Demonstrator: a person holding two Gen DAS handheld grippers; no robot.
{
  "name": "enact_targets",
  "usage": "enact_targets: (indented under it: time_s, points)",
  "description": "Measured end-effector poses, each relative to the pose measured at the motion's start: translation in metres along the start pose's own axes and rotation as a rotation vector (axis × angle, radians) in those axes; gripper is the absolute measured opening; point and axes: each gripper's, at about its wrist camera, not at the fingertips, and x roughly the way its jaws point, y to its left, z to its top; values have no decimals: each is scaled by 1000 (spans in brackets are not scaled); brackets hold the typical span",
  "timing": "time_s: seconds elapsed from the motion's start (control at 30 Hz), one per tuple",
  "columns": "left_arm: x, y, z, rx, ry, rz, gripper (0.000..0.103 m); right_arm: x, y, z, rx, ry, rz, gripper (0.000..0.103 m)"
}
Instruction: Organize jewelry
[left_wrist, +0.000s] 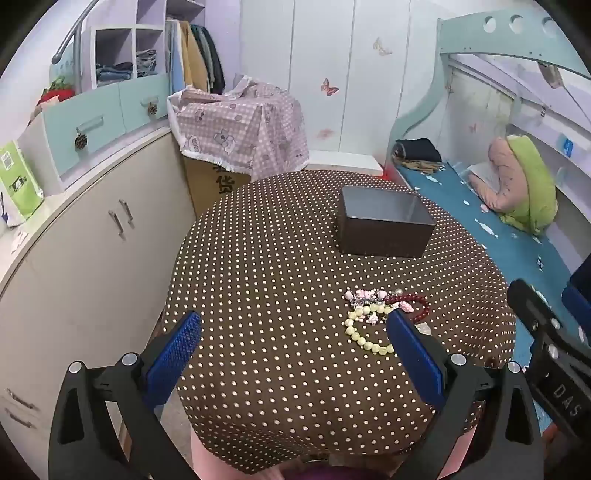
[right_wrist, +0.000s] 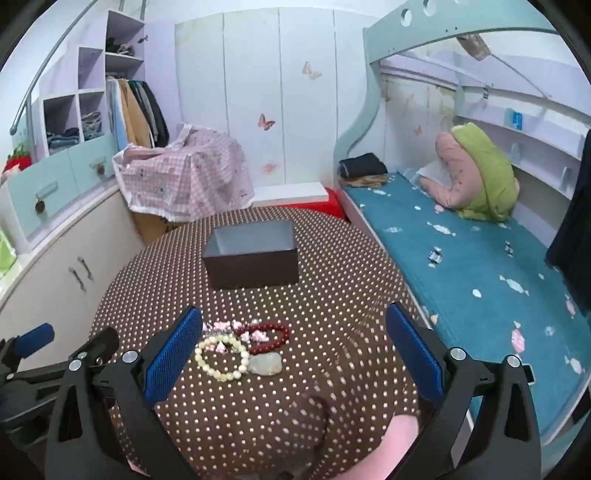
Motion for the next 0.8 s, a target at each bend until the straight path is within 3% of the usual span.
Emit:
enact_targets:
  time_s: [0.43,0.8]
  points:
    - [35,-8,-13,-7,70,27,96,43,-8,-21,-4,60,69,96]
    - [46,-18,-13,22,86,24,96,51,-19,-30,25,83,63,96]
